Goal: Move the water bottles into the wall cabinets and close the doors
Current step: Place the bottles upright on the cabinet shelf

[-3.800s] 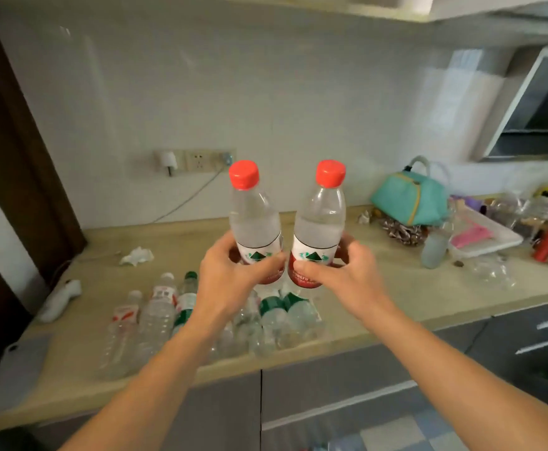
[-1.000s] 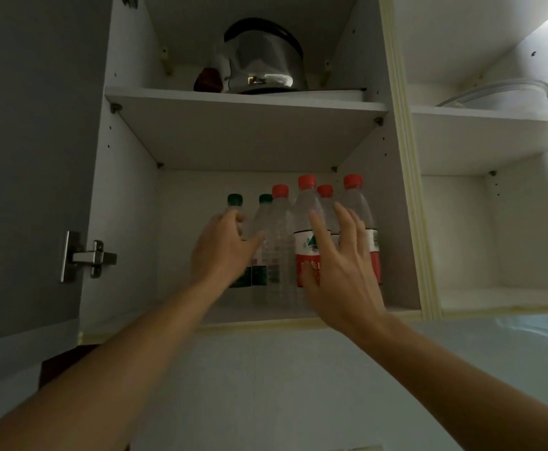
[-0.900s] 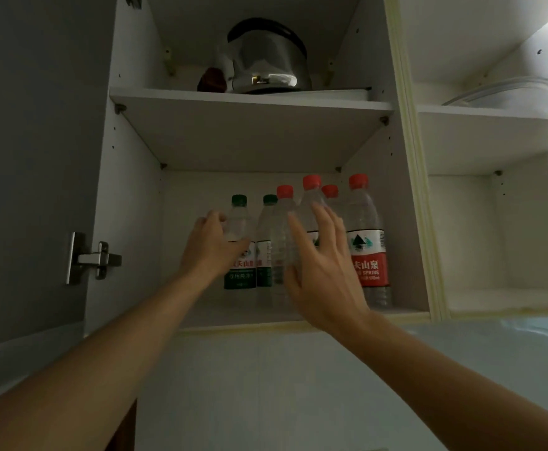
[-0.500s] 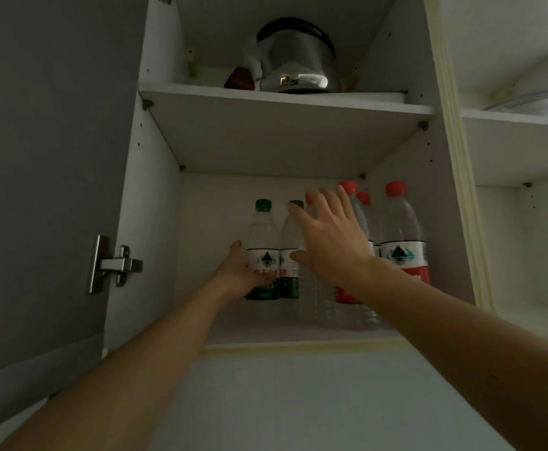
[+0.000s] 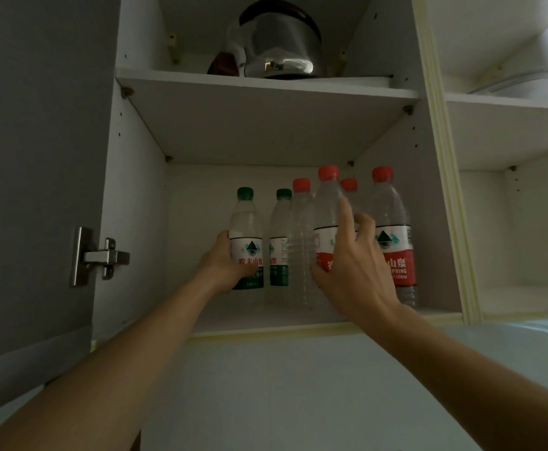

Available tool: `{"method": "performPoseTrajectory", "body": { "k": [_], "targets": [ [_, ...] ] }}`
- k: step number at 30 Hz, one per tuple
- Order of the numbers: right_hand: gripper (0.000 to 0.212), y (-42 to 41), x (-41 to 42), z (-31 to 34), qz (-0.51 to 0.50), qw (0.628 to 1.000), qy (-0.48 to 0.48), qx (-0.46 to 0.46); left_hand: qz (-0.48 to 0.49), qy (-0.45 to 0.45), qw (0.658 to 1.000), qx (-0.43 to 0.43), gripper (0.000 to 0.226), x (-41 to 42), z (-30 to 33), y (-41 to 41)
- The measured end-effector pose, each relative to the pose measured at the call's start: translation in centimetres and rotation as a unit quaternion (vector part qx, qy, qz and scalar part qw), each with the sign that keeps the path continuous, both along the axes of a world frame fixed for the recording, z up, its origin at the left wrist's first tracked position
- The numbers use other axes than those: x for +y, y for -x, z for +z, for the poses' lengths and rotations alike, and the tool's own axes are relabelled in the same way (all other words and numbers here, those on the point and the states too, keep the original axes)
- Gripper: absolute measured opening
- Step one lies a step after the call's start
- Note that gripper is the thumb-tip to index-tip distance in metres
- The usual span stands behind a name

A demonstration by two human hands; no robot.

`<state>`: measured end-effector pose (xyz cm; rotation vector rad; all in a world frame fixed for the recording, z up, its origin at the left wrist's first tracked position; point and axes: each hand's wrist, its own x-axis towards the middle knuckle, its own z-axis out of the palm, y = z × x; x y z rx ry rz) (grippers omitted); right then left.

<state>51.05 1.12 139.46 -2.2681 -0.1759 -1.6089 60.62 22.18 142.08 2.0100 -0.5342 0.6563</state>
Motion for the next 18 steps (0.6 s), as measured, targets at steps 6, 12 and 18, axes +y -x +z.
{"method": "performPoseTrajectory", "body": {
  "k": [6,12,18],
  "targets": [
    [0.115,0.3,0.9,0.0,0.095,0.995,-0.008,0.005,0.04,-0.002,0.999,-0.007,0.068,2.0,-0.2,0.6],
    [0.113,-0.5,4.7,-0.3,0.183,0.983,-0.023,0.025,0.077,0.026,0.995,-0.057,0.102,3.3,-0.1,1.7],
    [0.118,-2.8,9.1,0.3,0.27,0.959,-0.043,0.073,0.16,-0.04,0.986,-0.036,0.126,4.5,0.3,1.9]
  ]
}}
